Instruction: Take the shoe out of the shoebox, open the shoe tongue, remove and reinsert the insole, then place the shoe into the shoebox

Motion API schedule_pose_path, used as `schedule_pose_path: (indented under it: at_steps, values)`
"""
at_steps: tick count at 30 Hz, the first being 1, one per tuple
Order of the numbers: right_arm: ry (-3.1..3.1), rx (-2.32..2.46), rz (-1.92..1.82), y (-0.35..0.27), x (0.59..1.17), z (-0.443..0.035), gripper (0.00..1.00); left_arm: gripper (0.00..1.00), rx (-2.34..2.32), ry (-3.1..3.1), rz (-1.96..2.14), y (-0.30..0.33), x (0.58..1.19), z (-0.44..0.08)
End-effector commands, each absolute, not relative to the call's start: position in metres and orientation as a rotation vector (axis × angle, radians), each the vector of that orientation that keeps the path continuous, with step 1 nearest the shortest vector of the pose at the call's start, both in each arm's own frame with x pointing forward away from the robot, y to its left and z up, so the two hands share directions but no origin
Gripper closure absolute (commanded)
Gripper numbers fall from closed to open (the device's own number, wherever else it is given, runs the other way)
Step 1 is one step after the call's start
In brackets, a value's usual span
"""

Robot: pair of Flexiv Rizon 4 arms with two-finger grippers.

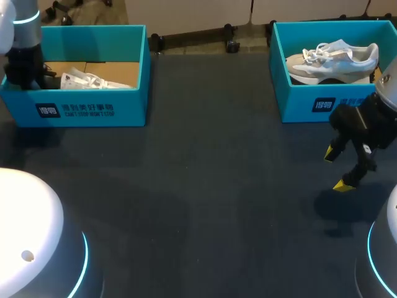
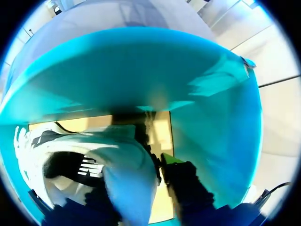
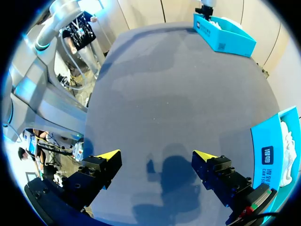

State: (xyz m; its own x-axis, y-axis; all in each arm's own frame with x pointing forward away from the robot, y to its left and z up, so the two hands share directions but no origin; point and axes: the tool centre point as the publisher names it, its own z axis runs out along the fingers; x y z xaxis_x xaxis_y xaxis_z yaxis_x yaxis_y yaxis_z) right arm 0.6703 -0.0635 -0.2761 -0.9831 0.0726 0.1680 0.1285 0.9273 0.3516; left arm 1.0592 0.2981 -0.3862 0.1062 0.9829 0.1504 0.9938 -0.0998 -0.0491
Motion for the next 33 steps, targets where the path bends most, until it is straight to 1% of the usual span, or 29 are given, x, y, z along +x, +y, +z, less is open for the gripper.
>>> schedule_pose_path:
  at_steps: [1,7,17,29,33]
  values:
    - [-2.935,-0.155,-0.547,-0.063,0.670,-0.277,0.00,0.00,-2.230,-2.013,-0.121,0.297,1.059,-0.381]
    - [-2.935,-0.155,-0.547,-0.063,0.670,-0.277,0.00,0.00,-2.213,-2.066,-0.109,0.296,1.061,-0.368]
    - [-2.935,-0.155,-0.547,-0.063,0.670,-0.277,0.00,0.00,-2.238,-2.162,-0.061,0.296,1.068,-0.316]
    - [-2.935,-0.155,-0.547,-0.063,0.670,-0.277,0.00,0.00,-2.308,-2.192,-0.091,0.300,1.039,-0.245]
    - [-2.935,-0.155,-0.547,-0.063,0.670,-0.277,0.00,0.00,-2.292,-2.170,-0.086,0.302,1.021,-0.230]
